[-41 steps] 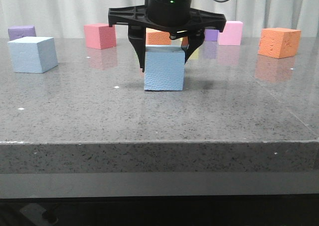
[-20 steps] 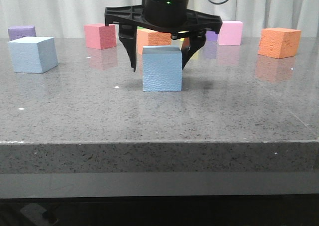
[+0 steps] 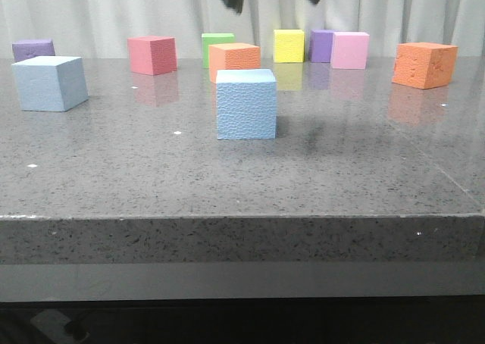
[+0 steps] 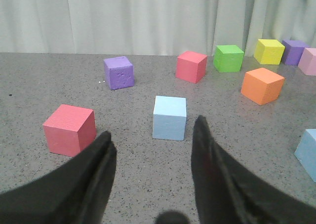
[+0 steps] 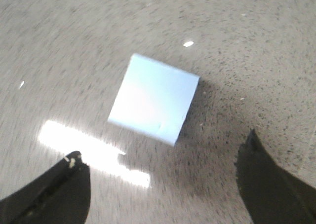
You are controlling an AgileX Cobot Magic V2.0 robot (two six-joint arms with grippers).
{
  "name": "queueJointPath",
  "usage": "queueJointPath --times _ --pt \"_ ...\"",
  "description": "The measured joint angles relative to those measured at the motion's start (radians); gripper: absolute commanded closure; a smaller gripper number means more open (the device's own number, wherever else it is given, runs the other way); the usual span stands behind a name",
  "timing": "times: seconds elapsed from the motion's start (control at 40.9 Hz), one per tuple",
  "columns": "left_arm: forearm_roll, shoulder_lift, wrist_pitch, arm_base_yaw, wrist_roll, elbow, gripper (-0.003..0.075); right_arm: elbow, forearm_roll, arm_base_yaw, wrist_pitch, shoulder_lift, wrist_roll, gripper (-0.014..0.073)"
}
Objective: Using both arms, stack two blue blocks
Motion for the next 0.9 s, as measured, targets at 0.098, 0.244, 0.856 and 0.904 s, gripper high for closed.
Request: queueJointPath --times 0.098,0.244,0.856,0.904 --pt "0.000 0.000 0.000 0.000 0.000 0.000 0.0377 0.058 0.069 -0.027 0.010 -0.088 -0.152 -0.0014" --pt "0.000 0.000 0.000 0.000 0.000 0.000 0.0377 0.202 0.106 -0.098 -0.033 -0.233 -0.262 -0.0014" --pt "0.000 0.000 0.000 0.000 0.000 0.000 0.0377 0.762 0.242 -0.176 -0.249 -0.835 -0.410 -0.0014" --pt "0.000 0.000 0.000 0.000 0.000 0.000 0.0377 0.784 0.242 -0.176 -0.271 -0.851 -0.410 -0.0014"
